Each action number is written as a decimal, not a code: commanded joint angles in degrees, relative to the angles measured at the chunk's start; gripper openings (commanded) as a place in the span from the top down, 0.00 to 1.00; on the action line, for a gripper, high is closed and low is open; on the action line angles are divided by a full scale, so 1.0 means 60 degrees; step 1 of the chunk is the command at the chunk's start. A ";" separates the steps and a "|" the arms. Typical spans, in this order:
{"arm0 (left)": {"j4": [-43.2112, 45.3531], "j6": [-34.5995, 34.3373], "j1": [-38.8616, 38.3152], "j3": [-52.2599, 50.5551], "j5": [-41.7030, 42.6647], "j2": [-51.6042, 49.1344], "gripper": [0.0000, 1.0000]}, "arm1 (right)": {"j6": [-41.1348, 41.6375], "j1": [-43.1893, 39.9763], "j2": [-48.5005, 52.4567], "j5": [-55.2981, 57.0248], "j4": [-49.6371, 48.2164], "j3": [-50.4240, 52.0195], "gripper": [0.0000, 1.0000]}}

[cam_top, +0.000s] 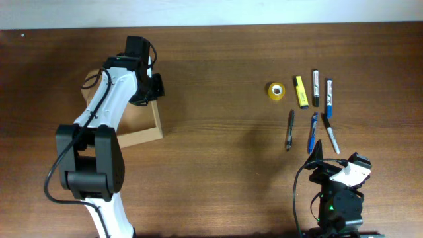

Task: Pack container
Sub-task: 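Push the cardboard box rightward toward the items with the left gripper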

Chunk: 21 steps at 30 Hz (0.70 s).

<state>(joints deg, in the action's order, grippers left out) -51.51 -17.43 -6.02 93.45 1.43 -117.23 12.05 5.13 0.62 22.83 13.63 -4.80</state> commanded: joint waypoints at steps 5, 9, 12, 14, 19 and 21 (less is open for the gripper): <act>-0.0590 -0.1344 -0.0168 0.0630 0.0007 -0.0138 0.98 | 0.0080 -0.0055 -0.0080 0.0015 0.0033 0.0066 0.01; -0.1617 -0.1523 -0.0863 0.2120 -0.0109 -0.0135 0.98 | 0.0080 -0.0055 -0.0080 0.0015 0.0033 0.0066 0.01; -0.2361 -0.1526 -0.1749 0.3694 -0.0900 -0.0138 0.98 | 0.0080 -0.0055 -0.0080 0.0015 0.0033 0.0066 0.01; -0.2677 -0.1526 -0.2393 0.4659 -0.1417 -0.0138 0.98 | 0.0080 -0.0055 -0.0080 0.0015 0.0033 0.0066 0.01; -0.2827 -0.1993 -0.3854 0.5989 -0.1974 -0.0146 0.98 | 0.0080 -0.0055 -0.0080 0.0015 0.0033 0.0066 0.01; -0.2776 -0.2291 -0.4240 0.6007 -0.1978 -0.0175 0.98 | 0.0080 -0.0055 -0.0080 0.0015 0.0033 0.0066 0.01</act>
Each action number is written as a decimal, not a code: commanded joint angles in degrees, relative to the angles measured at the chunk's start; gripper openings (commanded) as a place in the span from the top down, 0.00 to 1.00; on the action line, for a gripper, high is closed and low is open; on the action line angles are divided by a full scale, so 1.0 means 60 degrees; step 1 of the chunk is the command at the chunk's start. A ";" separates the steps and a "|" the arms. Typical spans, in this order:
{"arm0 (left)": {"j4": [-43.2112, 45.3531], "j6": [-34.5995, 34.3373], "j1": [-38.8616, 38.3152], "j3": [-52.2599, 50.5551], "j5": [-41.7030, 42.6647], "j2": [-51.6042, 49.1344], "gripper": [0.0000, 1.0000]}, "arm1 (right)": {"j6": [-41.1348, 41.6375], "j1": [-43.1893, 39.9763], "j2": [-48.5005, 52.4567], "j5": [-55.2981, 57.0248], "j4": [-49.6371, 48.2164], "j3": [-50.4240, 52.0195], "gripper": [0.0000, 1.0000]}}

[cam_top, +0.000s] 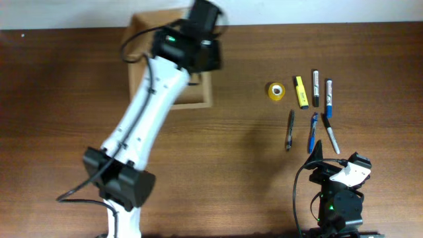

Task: Pack container
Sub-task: 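Push the cardboard box rightward toward the items with the left gripper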

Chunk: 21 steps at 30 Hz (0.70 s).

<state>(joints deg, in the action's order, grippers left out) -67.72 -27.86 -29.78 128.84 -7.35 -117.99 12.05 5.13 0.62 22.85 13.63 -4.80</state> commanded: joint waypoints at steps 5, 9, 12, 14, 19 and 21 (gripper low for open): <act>0.0004 -0.1268 -0.0794 0.0109 -0.0743 -0.0834 0.98 | 0.0080 -0.0055 -0.0080 0.0011 0.0033 0.0066 0.01; 0.0452 -0.1362 -0.0940 0.0109 0.0175 -0.1814 0.98 | 0.0080 -0.0055 -0.0080 0.0011 0.0033 0.0066 0.01; 0.0532 -0.1355 -0.1082 0.0109 0.0696 -0.2528 0.98 | 0.0080 -0.0055 -0.0080 0.0011 0.0033 0.0066 0.01; 0.0546 -0.1235 -0.1217 0.0109 0.0696 -0.2889 0.98 | 0.0080 -0.0055 -0.0080 0.0011 0.0033 0.0066 0.01; 0.0878 -0.0976 -0.1504 0.0109 0.0685 -0.3337 0.99 | 0.0080 -0.0055 -0.0080 0.0011 0.0033 0.0066 0.01; 0.1027 -0.0958 -0.1585 0.0109 0.0630 -0.3402 0.99 | 0.0080 -0.0055 -0.0080 0.0011 0.0033 0.0066 0.01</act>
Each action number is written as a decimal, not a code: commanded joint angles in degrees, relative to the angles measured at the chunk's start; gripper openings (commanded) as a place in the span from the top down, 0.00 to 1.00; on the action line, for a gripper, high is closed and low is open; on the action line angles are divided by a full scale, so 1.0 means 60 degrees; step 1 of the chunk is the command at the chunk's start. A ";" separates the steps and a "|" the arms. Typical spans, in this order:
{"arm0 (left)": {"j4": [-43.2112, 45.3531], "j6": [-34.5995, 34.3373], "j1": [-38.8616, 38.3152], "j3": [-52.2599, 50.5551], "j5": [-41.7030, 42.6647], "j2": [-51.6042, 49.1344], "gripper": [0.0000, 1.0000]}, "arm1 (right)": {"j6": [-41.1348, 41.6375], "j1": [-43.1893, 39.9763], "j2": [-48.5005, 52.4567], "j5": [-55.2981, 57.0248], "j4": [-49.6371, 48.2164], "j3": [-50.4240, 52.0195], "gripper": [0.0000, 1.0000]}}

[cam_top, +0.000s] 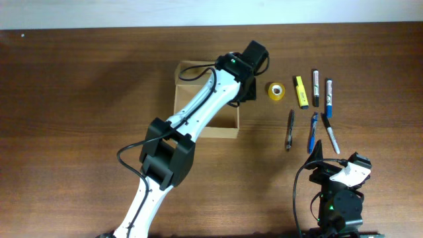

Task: Pack container
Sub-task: 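Push the cardboard box rightward toward the items with the left gripper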

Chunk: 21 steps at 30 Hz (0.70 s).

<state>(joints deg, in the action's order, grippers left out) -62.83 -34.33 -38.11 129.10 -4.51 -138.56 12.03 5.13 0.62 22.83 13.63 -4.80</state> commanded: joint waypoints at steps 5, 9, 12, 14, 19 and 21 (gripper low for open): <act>0.0739 -0.0029 -0.0284 0.0066 0.0040 -0.0025 0.98 | 0.0084 -0.0055 -0.0080 0.0015 0.0033 0.0066 0.01; 0.1078 -0.0474 -0.0284 0.0066 -0.0153 -0.0025 0.98 | 0.0084 -0.0055 -0.0080 0.0015 0.0033 0.0066 0.01; 0.1082 -0.0601 -0.0284 0.0066 -0.0215 -0.0025 0.97 | 0.0084 -0.0055 -0.0080 0.0015 0.0033 0.0066 0.01; 0.1049 -0.0601 -0.0284 0.0066 -0.0211 -0.0025 0.78 | 0.0084 -0.0055 -0.0080 0.0015 0.0033 0.0066 0.01; 0.0790 -0.0561 -0.0284 0.0412 -0.0222 -0.0015 0.32 | 0.0084 -0.0055 -0.0080 0.0015 0.0033 0.0066 0.01; 0.0463 -0.0525 -0.0284 0.0849 -0.0404 -0.0015 0.31 | 0.0084 -0.0055 -0.0080 0.0015 0.0033 0.0066 0.01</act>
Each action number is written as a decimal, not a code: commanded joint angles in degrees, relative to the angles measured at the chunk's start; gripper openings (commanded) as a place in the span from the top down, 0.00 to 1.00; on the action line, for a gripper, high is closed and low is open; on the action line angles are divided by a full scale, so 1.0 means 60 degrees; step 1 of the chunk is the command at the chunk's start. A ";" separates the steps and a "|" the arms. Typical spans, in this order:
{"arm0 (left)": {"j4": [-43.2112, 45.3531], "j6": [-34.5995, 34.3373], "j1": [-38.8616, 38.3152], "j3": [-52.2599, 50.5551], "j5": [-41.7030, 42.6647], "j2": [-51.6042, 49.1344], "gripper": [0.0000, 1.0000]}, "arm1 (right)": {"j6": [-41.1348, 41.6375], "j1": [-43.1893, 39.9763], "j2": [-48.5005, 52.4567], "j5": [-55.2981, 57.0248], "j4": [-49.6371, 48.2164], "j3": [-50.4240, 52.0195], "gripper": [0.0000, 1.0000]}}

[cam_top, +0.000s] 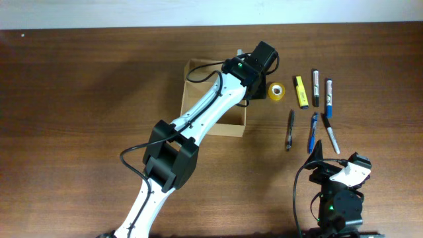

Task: Pack container
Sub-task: 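Push the cardboard box rightward toward the items with the left gripper, then raise the left arm away from the box to the upper left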

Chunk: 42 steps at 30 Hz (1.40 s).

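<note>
An open cardboard box (pixel 223 130) sits a little right of the table's middle. My left arm reaches across it, and my left gripper (pixel 254 92) is at the box's right wall, shut on that wall, with its fingers mostly hidden under the wrist. Just right of the box lie a yellow tape roll (pixel 275 91), a yellow highlighter (pixel 301 92), a black marker (pixel 315 87) and a blue marker (pixel 328 98). Below these are a dark pen (pixel 289 129), a blue pen (pixel 312 133) and a third pen (pixel 330 135). My right gripper (pixel 316 151) is shut, folded back near the front edge.
The folded right arm (pixel 340 188) stands at the front right, close under the pens. The table's back edge meets a white wall just behind the box. The left arm's long white links (pixel 198 122) cross over the box's inside.
The box and my left gripper have both shifted a short way right, so the box's right wall now lies closer to the tape roll. The right arm has not moved.
The box stood at the far left with my left gripper at its right wall. Then it was at the back, left of centre, still in the gripper. Later it was near the middle, and now it rests next to the tape roll and pens.
</note>
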<state>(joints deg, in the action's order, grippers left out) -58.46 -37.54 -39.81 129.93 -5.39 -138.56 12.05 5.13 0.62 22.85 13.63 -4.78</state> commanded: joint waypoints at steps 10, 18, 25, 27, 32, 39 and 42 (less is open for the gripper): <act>-0.2200 0.0969 0.0106 0.4521 -0.1745 -0.0015 0.30 | 0.0080 -0.0055 -0.0080 0.0011 0.0033 0.0062 0.01; -0.4204 0.1759 0.1260 0.7865 -0.2943 -0.0015 0.30 | 0.0080 -0.0055 -0.0080 0.0011 0.0033 0.0062 0.01; -0.4707 0.2138 0.3348 0.8298 -0.3472 0.0535 0.29 | 0.0080 -0.0055 -0.0080 0.0011 0.0033 0.0062 0.01; -0.4907 0.2138 0.4011 0.8298 -0.3468 0.0586 0.24 | 0.0080 -0.0055 -0.0080 0.0033 0.0036 0.0062 0.01; -0.5395 0.2135 0.5581 0.8043 -0.3472 0.0583 0.00 | 0.0076 -0.0055 -0.0080 -0.0860 -0.0091 0.0040 0.01; -0.5410 0.2131 0.7096 0.7424 -0.3384 0.0579 0.00 | -0.1351 -0.0055 0.1392 -0.1974 0.0171 -0.1858 0.01; -0.5402 0.2131 0.7464 0.7384 -0.3377 0.0579 0.00 | -0.1949 -0.0055 0.3486 -0.1956 0.0703 -0.3676 0.01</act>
<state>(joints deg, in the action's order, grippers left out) -90.74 -25.26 3.40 174.78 -25.34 -137.03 6.04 5.10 12.10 13.34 16.58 -16.25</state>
